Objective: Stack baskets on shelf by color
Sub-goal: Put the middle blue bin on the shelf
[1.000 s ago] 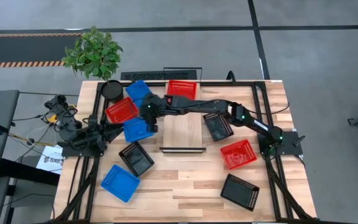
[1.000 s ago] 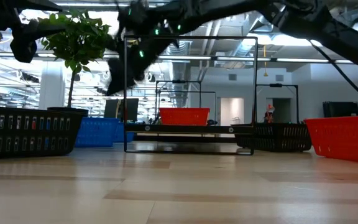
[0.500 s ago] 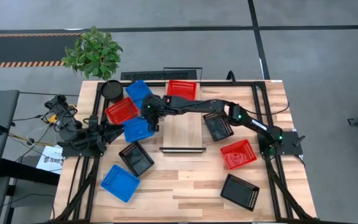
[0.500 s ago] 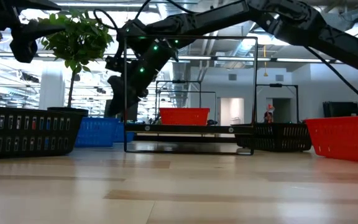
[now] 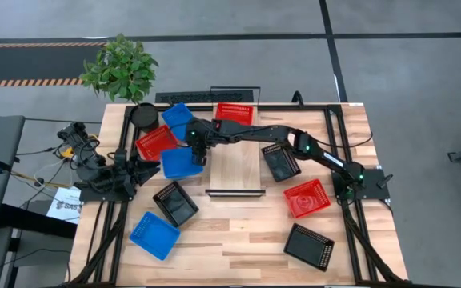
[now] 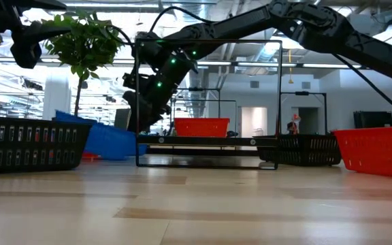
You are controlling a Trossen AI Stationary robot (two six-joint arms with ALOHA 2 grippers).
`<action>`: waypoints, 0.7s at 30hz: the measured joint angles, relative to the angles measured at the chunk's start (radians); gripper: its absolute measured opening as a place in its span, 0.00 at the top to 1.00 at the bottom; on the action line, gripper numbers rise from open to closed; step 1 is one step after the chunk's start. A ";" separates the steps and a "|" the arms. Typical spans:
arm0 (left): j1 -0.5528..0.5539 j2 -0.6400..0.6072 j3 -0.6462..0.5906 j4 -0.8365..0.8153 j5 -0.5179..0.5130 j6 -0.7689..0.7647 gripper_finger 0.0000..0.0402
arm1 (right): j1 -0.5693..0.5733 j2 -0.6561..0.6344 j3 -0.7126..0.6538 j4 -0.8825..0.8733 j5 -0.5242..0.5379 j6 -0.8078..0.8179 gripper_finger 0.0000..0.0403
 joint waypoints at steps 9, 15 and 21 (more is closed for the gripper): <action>0.000 0.000 0.000 0.000 0.000 0.000 0.58 | 0.000 0.000 0.000 -0.012 -0.002 0.007 0.54; 0.000 0.000 0.000 0.000 0.000 0.000 0.58 | -0.003 0.000 0.000 -0.021 -0.002 0.008 0.56; 0.000 0.000 0.000 0.000 -0.001 0.000 0.58 | -0.005 0.009 0.002 -0.026 -0.003 0.007 0.66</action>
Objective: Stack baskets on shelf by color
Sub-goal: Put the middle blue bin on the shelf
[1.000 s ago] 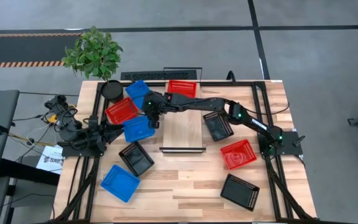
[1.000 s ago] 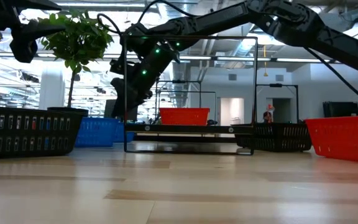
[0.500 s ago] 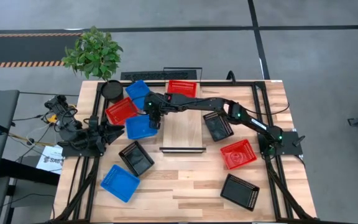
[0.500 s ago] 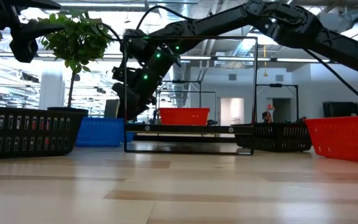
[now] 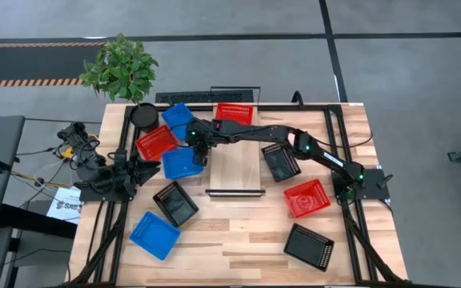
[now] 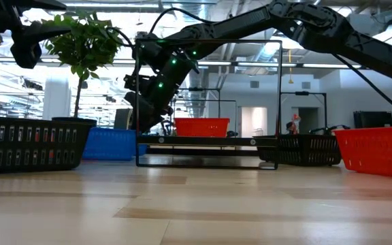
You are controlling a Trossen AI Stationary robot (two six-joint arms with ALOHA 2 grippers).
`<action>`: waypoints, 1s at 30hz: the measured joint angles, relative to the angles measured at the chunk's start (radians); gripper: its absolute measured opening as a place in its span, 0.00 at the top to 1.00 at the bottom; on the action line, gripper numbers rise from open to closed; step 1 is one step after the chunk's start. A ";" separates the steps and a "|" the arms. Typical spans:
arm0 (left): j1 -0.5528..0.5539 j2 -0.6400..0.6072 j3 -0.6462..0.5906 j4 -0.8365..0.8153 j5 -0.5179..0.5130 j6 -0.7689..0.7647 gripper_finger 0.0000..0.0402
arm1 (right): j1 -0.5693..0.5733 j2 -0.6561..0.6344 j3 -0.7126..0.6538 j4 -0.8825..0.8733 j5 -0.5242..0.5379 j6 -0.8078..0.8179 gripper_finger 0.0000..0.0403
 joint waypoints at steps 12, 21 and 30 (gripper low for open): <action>0.000 0.000 0.000 0.000 0.000 0.000 0.58 | 0.002 0.021 0.000 -0.032 -0.002 0.001 0.94; 0.000 0.000 0.000 0.000 0.000 -0.005 0.58 | 0.009 0.013 0.017 -0.064 -0.003 0.011 0.96; 0.000 0.000 0.000 0.001 0.000 -0.006 0.58 | -0.007 -0.139 0.016 -0.233 -0.001 -0.048 0.94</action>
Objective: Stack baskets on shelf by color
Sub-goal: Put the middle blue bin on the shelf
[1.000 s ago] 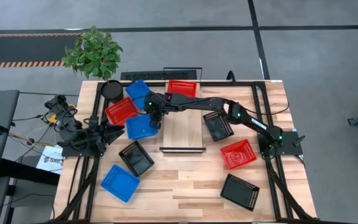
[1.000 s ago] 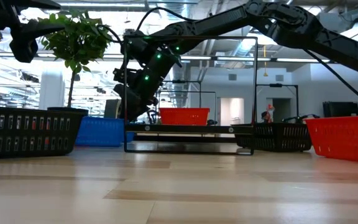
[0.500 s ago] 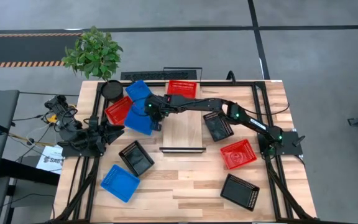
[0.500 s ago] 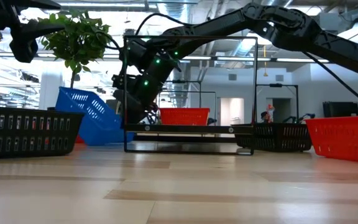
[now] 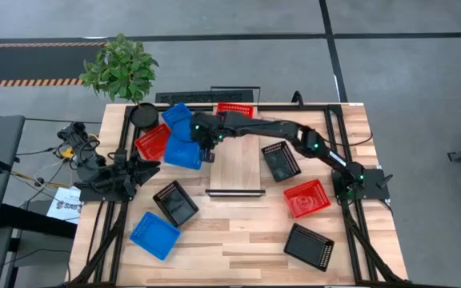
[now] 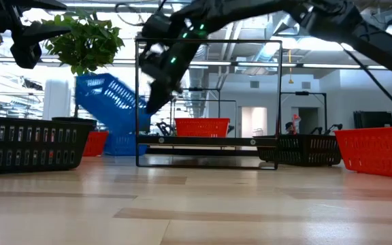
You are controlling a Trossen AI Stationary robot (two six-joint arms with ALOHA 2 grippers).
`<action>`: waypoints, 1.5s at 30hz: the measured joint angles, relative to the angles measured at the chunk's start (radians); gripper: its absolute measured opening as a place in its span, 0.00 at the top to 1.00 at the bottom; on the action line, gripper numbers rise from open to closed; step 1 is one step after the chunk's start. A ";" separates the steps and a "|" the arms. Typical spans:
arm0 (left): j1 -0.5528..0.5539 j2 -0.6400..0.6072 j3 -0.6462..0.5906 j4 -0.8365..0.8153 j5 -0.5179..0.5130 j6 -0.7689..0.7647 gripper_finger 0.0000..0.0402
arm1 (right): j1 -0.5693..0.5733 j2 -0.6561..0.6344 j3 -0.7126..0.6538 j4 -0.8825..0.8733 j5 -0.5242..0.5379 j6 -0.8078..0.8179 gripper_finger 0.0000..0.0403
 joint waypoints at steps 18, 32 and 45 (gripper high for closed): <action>0.000 0.000 0.000 0.000 0.027 -0.001 0.58 | -0.099 -0.183 -0.041 -0.623 0.002 -0.050 0.95; 0.000 0.000 0.000 -0.025 0.028 0.001 0.58 | -0.136 -0.180 -0.184 -0.589 0.003 -0.094 0.89; 0.000 0.000 0.000 -0.031 0.026 -0.002 0.58 | -0.137 -0.180 -0.184 -0.588 0.087 -0.109 0.86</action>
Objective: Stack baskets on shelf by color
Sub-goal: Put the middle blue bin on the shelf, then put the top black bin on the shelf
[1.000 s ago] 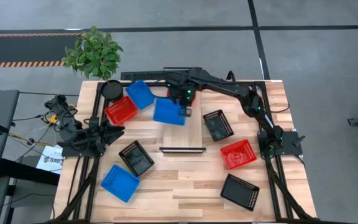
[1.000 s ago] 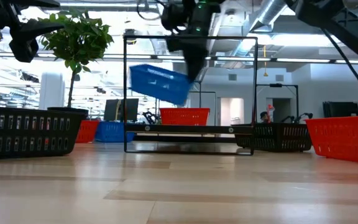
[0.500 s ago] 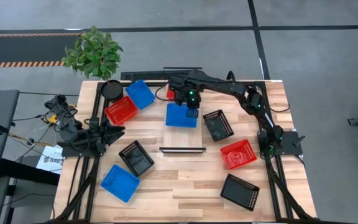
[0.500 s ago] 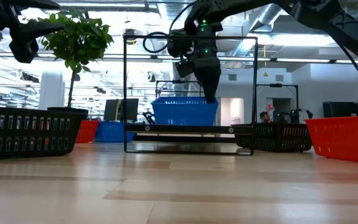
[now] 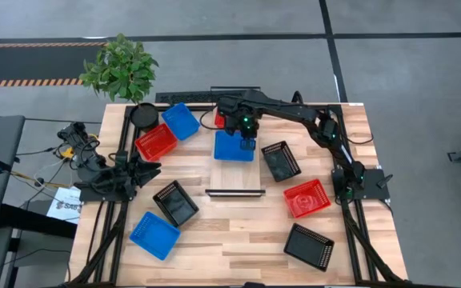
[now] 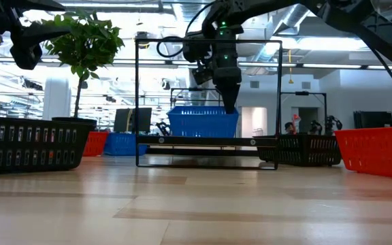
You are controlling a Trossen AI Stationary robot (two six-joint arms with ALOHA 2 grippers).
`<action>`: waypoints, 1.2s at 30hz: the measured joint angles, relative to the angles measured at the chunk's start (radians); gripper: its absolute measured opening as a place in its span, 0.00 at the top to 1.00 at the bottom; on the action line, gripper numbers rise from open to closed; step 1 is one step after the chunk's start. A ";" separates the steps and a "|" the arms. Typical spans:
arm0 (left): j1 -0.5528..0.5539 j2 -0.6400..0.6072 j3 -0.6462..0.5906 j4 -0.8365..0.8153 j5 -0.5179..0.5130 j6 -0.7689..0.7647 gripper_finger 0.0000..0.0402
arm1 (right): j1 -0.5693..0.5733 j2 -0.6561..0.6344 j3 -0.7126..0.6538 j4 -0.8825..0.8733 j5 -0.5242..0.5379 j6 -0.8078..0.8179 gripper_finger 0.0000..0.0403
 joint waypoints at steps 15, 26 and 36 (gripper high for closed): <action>0.000 0.000 0.000 0.001 0.019 -0.006 0.58 | 0.011 -0.009 0.000 0.029 0.012 0.034 0.59; 0.000 0.000 0.000 -0.010 0.023 -0.021 0.58 | 0.080 -0.115 0.001 0.037 -0.188 0.088 0.66; 0.000 0.000 0.000 -0.075 0.053 -0.083 0.58 | 0.188 -0.124 0.001 0.351 -0.348 0.098 0.71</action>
